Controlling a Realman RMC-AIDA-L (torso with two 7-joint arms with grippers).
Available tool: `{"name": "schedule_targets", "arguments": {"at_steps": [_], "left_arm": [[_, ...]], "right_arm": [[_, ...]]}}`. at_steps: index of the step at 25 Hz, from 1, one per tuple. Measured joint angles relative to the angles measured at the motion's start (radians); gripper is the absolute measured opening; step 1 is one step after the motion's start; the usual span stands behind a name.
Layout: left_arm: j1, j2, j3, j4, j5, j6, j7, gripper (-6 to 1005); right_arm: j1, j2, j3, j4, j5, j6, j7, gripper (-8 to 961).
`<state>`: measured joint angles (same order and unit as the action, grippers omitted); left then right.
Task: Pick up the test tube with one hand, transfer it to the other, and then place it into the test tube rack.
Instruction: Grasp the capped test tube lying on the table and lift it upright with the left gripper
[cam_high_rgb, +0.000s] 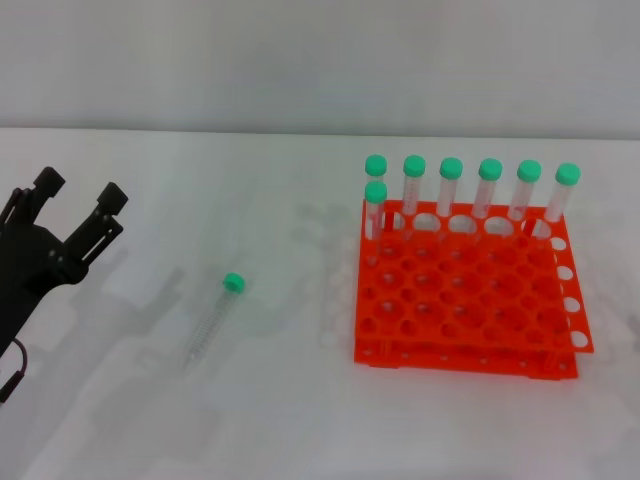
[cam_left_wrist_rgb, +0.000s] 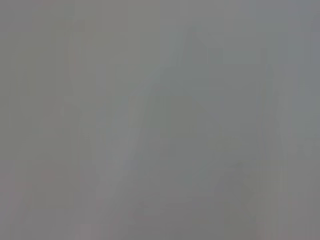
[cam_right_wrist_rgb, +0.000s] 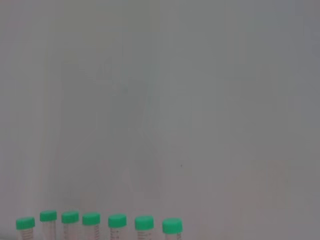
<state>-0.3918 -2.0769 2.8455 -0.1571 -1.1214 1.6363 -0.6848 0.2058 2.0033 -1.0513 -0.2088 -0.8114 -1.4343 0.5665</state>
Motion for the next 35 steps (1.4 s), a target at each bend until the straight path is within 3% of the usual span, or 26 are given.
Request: {"name": "schedule_targets", "arguments": {"at_steps": [7,21,28,31,32,33,35], "left_arm": [[-0.01,0.004,0.0,-0.061,0.042,0.012,-0.07,893],[-0.146,0.006,0.001,-0.586,0.33,0.099,-0.629,892],[-0.324,0.009,0.003,-0.88,0.65,0.144,-0.874,892],[-0.418,0.016,0.003,-0.939,0.822,0.15,-0.939,891],[-0.418,0.016,0.003,-0.939,0.822,0.15,-0.939,891],[-0.496,0.023,0.003,-0.959,0.977,0.149,-0.978,891],[-0.551,0.027,0.003,-0.968,1.088,0.142,-1.002,891]], "right_arm": [[-0.007,0.0,0.002,0.01,0.0,-0.029,0.0,798],[-0.003,0.0,0.002,0.008,0.0,-0.042,0.001,798],[-0.002,0.0,0.002,0.009,0.0,-0.045,0.001,798],[-0.002,0.0,0.006,0.008,0.0,-0.042,-0.003,798],[-0.002,0.0,0.009,0.006,0.0,-0.041,-0.004,798],[-0.002,0.0,0.012,0.005,0.0,-0.039,-0.004,798],[-0.003,-0.001,0.014,0.004,0.0,-0.036,-0.005,798]]}}
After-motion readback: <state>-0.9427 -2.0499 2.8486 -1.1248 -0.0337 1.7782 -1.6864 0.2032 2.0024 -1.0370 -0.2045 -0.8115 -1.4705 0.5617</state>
